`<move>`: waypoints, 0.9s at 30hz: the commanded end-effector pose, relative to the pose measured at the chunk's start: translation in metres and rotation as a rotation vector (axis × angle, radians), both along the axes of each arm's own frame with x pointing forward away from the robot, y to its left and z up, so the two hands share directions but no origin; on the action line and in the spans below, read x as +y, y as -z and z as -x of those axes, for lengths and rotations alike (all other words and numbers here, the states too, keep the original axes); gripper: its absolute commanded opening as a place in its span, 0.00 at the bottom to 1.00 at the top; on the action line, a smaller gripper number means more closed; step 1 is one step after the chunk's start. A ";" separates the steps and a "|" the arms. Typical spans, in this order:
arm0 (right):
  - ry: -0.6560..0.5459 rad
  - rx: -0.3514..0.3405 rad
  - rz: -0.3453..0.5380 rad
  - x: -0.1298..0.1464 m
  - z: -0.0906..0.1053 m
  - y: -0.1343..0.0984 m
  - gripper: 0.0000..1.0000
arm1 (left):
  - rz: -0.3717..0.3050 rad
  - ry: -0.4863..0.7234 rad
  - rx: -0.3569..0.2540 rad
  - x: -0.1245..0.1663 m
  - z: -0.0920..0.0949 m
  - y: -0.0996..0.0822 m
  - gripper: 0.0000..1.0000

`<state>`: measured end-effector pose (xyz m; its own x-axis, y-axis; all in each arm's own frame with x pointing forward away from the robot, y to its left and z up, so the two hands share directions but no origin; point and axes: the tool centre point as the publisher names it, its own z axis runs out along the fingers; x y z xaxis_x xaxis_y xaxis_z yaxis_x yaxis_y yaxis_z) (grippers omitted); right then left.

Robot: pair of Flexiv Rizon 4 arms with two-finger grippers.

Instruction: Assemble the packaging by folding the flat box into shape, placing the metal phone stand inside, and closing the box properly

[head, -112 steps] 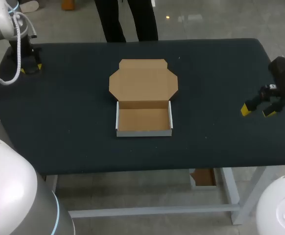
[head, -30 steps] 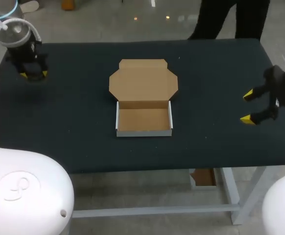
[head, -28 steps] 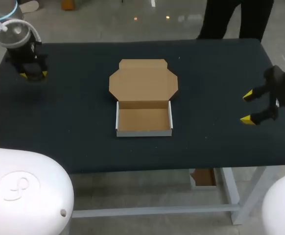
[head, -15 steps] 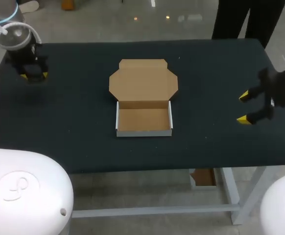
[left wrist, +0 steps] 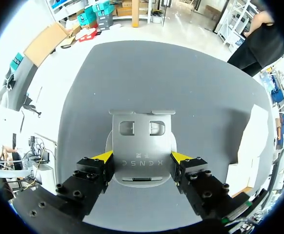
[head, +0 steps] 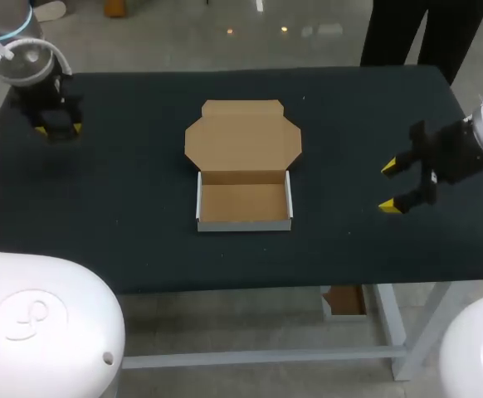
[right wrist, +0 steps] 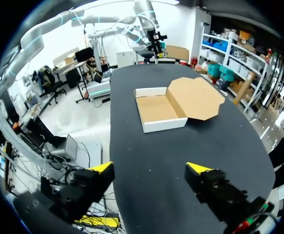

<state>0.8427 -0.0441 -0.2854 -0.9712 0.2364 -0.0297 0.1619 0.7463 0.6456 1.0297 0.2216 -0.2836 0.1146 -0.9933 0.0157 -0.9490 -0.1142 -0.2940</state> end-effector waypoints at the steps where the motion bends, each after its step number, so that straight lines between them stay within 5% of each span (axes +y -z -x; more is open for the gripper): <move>1: -0.014 0.006 -0.020 -0.003 -0.004 0.003 1.00 | -0.008 -0.005 -0.007 -0.005 0.007 -0.005 0.00; 13: -0.014 0.006 -0.020 -0.003 -0.004 0.003 1.00 | -0.004 0.068 -0.021 -0.045 0.028 -0.036 0.00; 27: -0.014 0.006 -0.020 -0.003 -0.004 0.003 1.00 | -0.002 0.196 -0.015 -0.100 0.065 -0.050 0.00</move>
